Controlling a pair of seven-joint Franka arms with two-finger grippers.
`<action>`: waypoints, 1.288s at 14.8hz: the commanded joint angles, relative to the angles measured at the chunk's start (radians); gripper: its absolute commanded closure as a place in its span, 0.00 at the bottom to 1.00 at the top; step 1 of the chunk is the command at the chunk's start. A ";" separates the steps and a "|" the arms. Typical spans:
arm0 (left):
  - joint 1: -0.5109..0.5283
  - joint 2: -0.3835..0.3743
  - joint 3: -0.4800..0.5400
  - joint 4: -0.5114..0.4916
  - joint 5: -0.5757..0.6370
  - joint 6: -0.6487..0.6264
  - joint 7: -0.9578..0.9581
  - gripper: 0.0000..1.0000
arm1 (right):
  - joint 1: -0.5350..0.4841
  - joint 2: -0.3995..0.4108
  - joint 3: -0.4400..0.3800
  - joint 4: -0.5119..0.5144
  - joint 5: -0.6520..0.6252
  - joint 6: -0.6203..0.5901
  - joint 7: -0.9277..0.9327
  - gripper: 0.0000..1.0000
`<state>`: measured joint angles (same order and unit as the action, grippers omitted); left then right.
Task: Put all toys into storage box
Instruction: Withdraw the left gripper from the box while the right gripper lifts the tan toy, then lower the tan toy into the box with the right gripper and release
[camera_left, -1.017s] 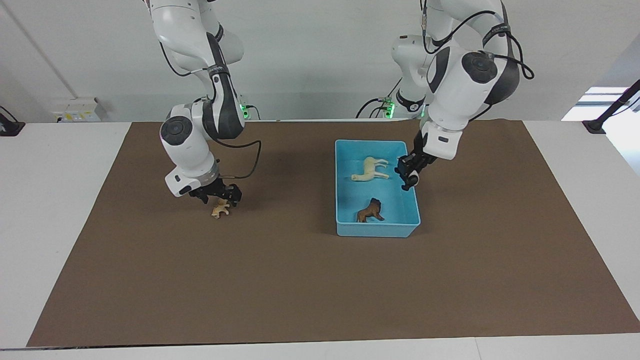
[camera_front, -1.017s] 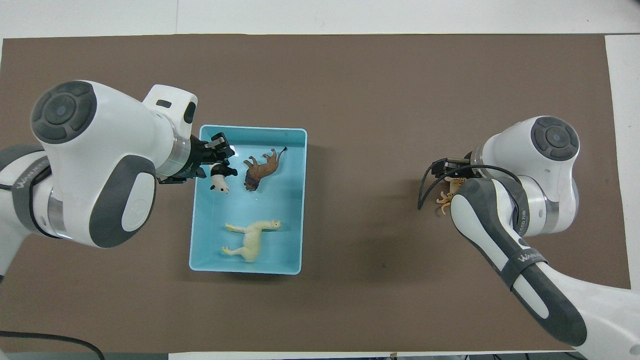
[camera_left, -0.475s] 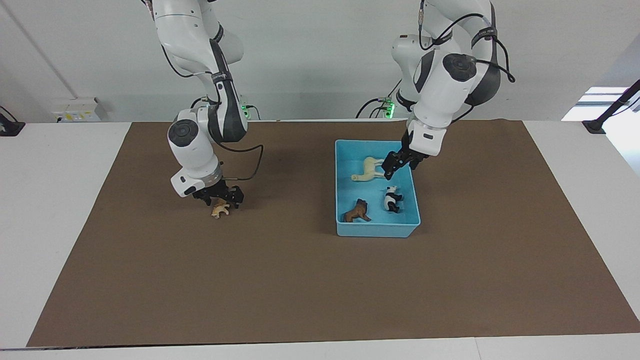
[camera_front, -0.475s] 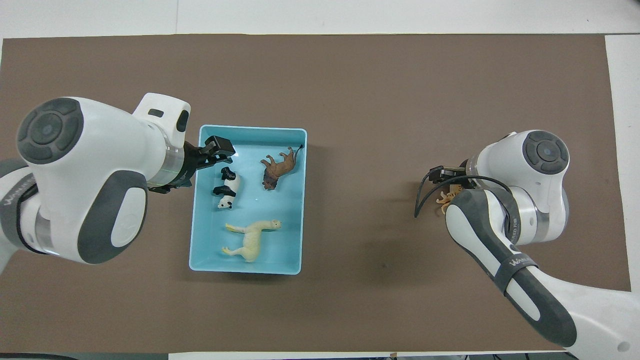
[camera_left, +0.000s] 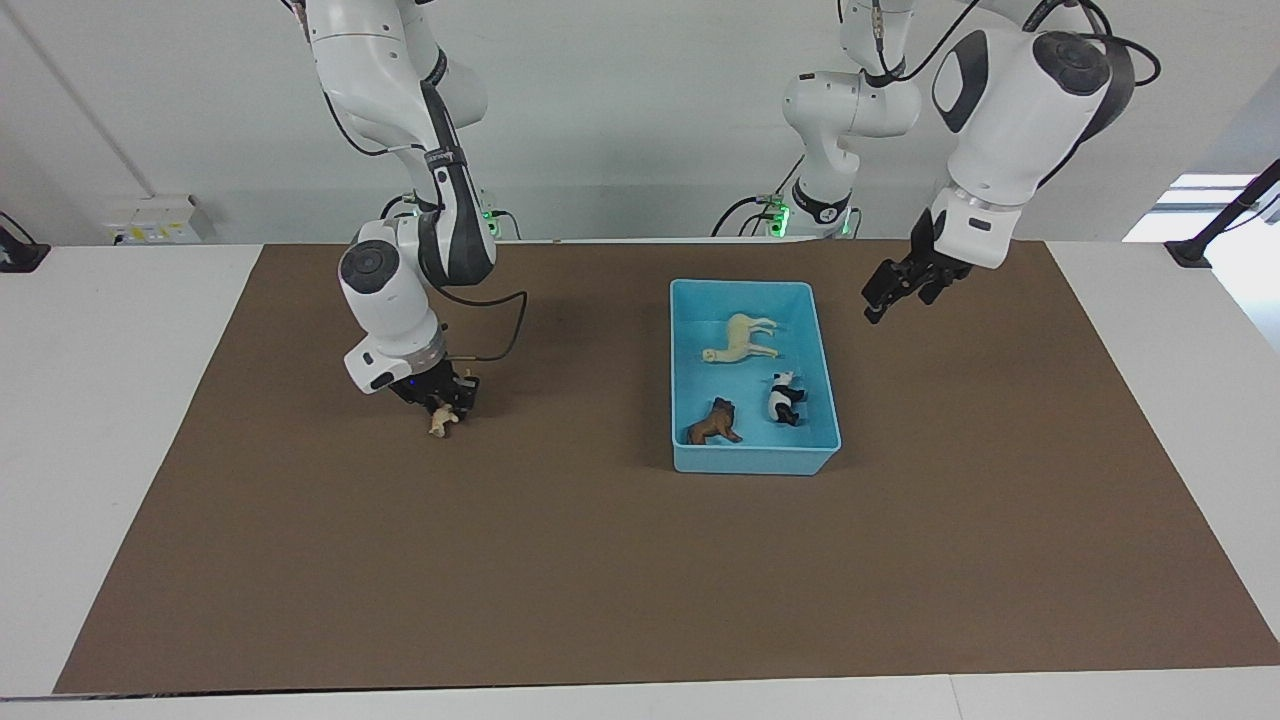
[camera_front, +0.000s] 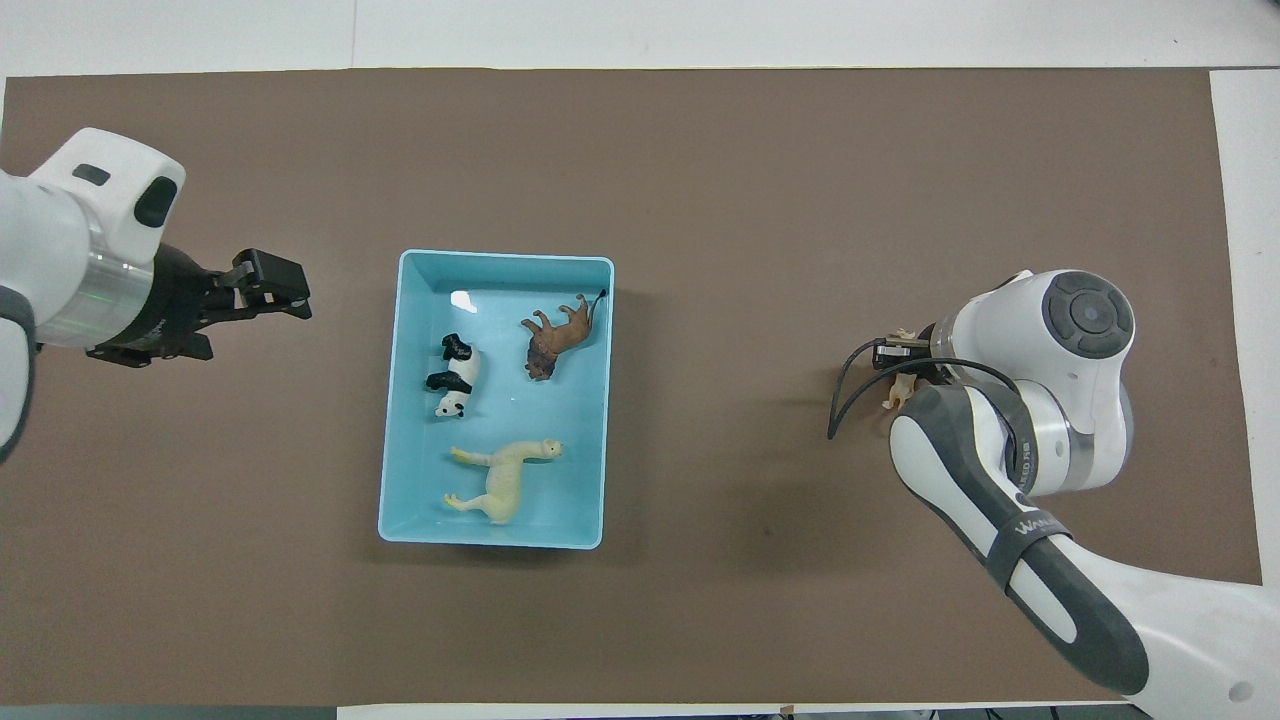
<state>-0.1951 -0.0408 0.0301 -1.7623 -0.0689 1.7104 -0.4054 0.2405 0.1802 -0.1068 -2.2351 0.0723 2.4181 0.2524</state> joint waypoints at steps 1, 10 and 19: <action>0.057 0.013 -0.005 0.093 0.026 -0.129 0.181 0.00 | -0.006 -0.004 0.004 0.043 0.011 -0.041 -0.007 1.00; 0.191 0.101 -0.056 0.233 0.037 -0.250 0.326 0.00 | 0.064 0.089 0.019 0.702 0.115 -0.591 0.163 1.00; 0.192 0.067 -0.064 0.201 0.055 -0.245 0.388 0.00 | 0.454 0.214 0.018 0.850 0.130 -0.366 0.600 1.00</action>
<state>-0.0163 0.0354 -0.0232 -1.5636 -0.0312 1.4763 -0.0483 0.6593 0.3461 -0.0832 -1.4171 0.1941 1.9828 0.7850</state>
